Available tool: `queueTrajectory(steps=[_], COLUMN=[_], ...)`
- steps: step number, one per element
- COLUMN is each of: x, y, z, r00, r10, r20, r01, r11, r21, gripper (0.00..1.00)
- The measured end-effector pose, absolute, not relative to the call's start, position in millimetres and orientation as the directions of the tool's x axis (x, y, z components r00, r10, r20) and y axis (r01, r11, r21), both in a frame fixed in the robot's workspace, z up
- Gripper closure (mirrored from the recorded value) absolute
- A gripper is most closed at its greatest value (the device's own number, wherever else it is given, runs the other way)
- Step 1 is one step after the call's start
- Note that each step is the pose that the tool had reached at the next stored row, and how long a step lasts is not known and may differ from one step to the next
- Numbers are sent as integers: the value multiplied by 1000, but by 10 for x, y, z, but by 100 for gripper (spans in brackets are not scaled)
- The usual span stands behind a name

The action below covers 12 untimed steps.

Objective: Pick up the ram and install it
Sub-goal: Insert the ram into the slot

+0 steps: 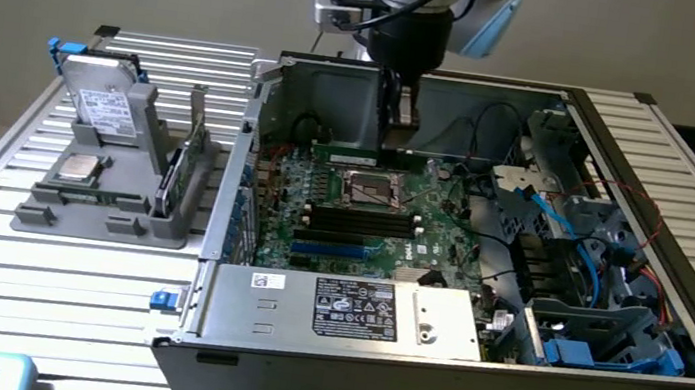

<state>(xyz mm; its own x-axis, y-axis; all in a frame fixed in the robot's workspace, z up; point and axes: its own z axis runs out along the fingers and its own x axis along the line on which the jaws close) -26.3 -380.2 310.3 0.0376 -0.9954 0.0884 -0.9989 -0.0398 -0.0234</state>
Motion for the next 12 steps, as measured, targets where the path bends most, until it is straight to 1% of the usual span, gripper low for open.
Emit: queueTrajectory(steps=[2, 12], x=[-257, -224], y=[-3803, -3811], z=[3087, 2908], r00=[37, 37], r10=[-995, -995], r20=[98, 98], r01=[-999, -999], r11=[-40, -40], r21=[-24, -24], gripper=[87, 87])
